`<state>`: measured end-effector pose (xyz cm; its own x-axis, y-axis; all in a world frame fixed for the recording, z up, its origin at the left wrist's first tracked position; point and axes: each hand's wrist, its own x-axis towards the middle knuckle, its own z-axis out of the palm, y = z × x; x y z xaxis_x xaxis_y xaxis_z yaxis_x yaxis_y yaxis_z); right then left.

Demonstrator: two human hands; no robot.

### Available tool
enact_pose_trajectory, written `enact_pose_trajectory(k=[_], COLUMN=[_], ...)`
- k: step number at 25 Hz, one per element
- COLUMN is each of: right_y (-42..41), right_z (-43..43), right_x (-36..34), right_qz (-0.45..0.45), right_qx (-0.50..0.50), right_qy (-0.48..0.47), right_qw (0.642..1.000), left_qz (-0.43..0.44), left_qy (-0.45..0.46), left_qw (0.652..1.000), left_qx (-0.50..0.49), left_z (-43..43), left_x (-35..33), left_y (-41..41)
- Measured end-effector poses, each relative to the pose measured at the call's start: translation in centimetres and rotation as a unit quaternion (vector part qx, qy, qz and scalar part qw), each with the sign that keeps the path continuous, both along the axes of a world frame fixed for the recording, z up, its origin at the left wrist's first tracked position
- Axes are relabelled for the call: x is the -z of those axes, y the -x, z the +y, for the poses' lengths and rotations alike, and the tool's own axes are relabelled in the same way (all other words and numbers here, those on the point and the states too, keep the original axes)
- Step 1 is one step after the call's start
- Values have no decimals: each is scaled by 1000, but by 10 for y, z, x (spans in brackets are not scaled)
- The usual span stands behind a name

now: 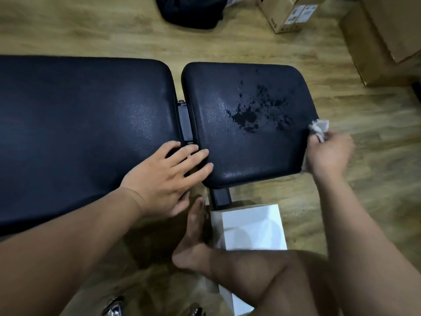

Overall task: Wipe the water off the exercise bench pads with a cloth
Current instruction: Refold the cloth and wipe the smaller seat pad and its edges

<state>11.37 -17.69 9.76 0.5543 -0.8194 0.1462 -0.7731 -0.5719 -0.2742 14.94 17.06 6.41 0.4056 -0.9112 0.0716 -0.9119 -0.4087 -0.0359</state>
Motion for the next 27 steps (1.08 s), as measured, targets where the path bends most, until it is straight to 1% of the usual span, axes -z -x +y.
enact_pose_trajectory(k=[1, 2, 3, 4, 5, 6, 7, 8, 9, 11, 13, 15, 16, 17, 19, 21, 22, 23, 24, 25, 27], right_y=[-6, -11, -14, -13, -7, -2, -2, -2, -3, -5, -2, -6, -9, -11, -13, -11, -10, -11, -13, -12, -10], right_z=[17, 47, 85, 127, 165, 189, 188, 164, 130, 50, -15, -23, -7, 18, 86, 156, 177, 178, 161, 133, 60], right_x=[-1, -1, 0, 2, 3, 1, 0, 0, 4, 4, -7, -15, -19, -21, -15, -6, -6, -7, -4, -1, -1], right_qz=[-5, -19, -29, -28, -22, -11, -19, -22, -11, 33, 58, 59, 50, 34, 27, 29, 17, -5, -13, -9, 23], right_qx=[4, -26, -77, -153, -247, -323, -364, -360, -327, -201, -63, -6, -5, -30, -158, -313, -364, -390, -382, -351, -231], right_qy=[4, 9, -4, -18, -24, -32, -35, -19, 14, 51, 29, 1, -22, -38, -41, -42, -43, -43, -39, -25, 5], right_qw=[1000, 999, 997, 988, 968, 946, 931, 932, 945, 978, 996, 998, 998, 998, 986, 948, 930, 920, 923, 936, 973], left_qz=[2, 4, 4, 3, 2, 1, 2, 2, 0, 0, 3, 2, 2, 3, 2, 1, 2, 2, 0, -3, -3], left_qy=[0, -4, -10, -11, -6, 4, 12, 13, 10, 7, 2, -2, -1, -1, -3, 1, 8, 13, 14, 12, 6], left_qw=[1000, 1000, 1000, 1000, 1000, 1000, 1000, 1000, 1000, 1000, 1000, 1000, 1000, 1000, 1000, 1000, 1000, 1000, 1000, 1000, 1000], left_qx=[1, -1, -1, 1, 4, 7, 8, 7, 5, -1, -3, -3, -2, -3, -4, 3, 7, 8, 8, 5, -1], left_z=[0, 0, 0, 0, 0, 0, 0, 0, 0, 0, 0, 0, 0, 0, 0, -1, -1, -1, -1, 0, 0], left_x=[0, 1, 1, 2, 3, 4, 5, 4, 4, 3, 1, -1, -1, -1, 0, 2, 2, 3, 3, 3, 2], left_y=[0, 1, 1, 1, 0, -1, -1, -1, 0, 1, 2, 0, 1, 1, 2, 0, -1, -1, -1, -1, 2])
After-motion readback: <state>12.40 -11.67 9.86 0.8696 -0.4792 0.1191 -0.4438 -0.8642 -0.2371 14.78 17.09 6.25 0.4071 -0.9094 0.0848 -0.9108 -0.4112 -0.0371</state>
